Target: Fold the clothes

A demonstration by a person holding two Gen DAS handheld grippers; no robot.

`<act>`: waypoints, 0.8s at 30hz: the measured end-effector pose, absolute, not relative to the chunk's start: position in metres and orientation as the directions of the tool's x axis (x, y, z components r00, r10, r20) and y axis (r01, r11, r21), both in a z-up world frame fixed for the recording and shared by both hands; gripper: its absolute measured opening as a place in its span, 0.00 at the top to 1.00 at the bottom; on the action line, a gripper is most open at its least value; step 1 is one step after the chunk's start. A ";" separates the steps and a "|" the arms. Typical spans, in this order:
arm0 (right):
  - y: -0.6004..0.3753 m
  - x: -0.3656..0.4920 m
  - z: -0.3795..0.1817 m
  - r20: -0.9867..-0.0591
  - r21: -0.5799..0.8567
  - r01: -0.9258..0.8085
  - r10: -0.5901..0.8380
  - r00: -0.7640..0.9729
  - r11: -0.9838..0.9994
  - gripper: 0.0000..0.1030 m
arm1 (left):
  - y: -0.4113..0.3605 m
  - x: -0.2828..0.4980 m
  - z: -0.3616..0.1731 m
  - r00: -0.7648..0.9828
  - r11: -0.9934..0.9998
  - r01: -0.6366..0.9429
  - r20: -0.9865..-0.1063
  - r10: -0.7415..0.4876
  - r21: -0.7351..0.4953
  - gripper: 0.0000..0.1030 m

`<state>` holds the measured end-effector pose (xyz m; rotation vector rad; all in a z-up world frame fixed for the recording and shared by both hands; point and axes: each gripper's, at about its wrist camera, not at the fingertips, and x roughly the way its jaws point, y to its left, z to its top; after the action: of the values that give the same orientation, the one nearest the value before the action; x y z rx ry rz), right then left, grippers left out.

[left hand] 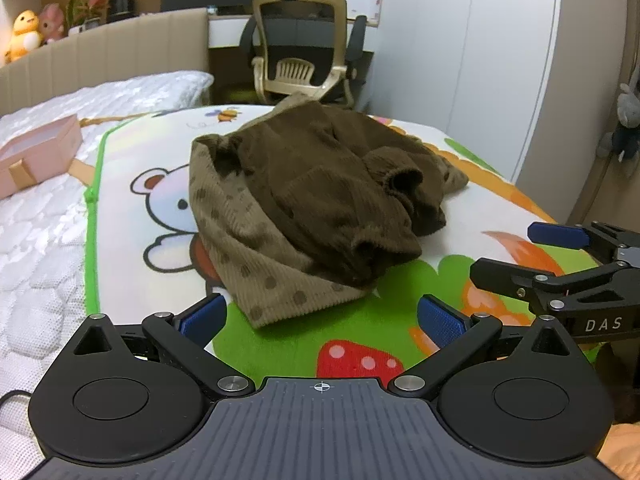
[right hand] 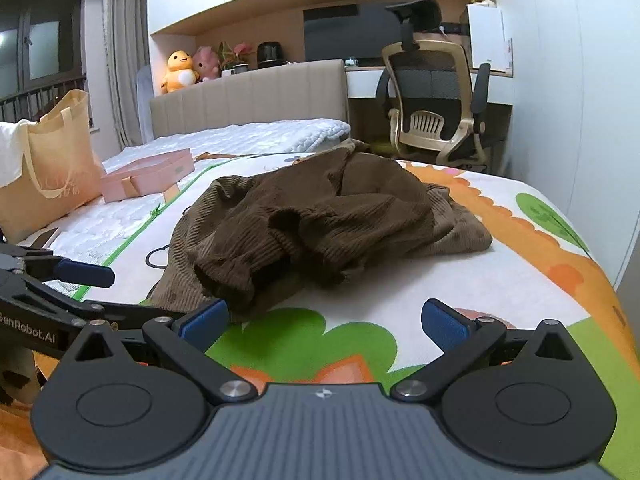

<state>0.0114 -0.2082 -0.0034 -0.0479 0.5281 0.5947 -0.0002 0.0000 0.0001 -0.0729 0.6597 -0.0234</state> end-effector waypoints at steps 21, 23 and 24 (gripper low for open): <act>-0.213 0.018 -0.009 -0.514 0.132 -0.519 0.506 0.692 0.845 0.00 | 0.000 0.001 -0.005 0.771 0.997 -0.008 -0.635 -0.039 -0.071 0.00; -0.213 0.019 -0.010 -0.516 0.134 -0.517 0.505 0.691 0.845 0.00 | 0.001 0.001 -0.006 0.771 0.997 -0.009 -0.636 -0.039 -0.072 0.00; -0.213 0.019 -0.010 -0.518 0.135 -0.517 0.505 0.691 0.845 0.00 | 0.000 0.001 -0.006 0.770 0.997 -0.009 -0.637 -0.038 -0.072 0.00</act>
<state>0.0190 -0.2128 -0.0096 -0.0215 0.5721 0.5710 0.0010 0.0004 -0.0059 -0.0722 0.6917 -0.0157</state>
